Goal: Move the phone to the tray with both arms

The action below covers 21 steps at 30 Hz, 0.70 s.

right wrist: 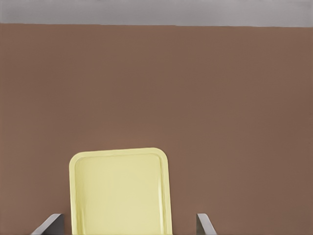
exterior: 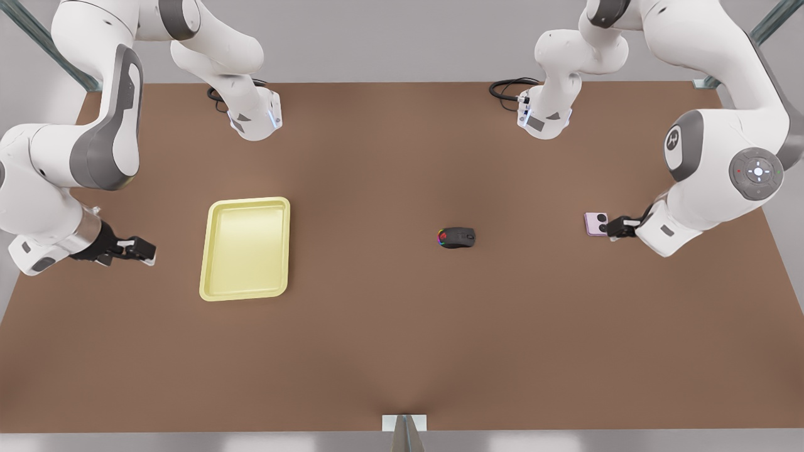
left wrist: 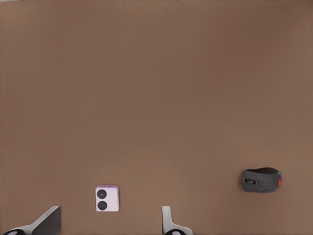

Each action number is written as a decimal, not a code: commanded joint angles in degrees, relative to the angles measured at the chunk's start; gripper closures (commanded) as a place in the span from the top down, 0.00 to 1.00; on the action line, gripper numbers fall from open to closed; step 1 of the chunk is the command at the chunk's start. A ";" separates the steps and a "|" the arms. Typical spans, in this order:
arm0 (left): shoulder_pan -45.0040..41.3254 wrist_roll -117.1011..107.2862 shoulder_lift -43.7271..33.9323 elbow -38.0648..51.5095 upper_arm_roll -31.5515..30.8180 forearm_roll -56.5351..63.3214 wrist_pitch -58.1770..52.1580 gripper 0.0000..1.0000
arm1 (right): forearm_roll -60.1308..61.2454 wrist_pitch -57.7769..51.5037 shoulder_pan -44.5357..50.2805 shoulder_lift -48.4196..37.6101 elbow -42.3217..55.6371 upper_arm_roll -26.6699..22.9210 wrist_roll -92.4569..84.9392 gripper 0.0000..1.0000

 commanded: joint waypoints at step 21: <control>0.61 15.74 -5.11 -63.08 14.24 -0.39 67.86 1.00 | 0.04 1.75 0.09 0.04 0.03 0.00 -1.66 1.00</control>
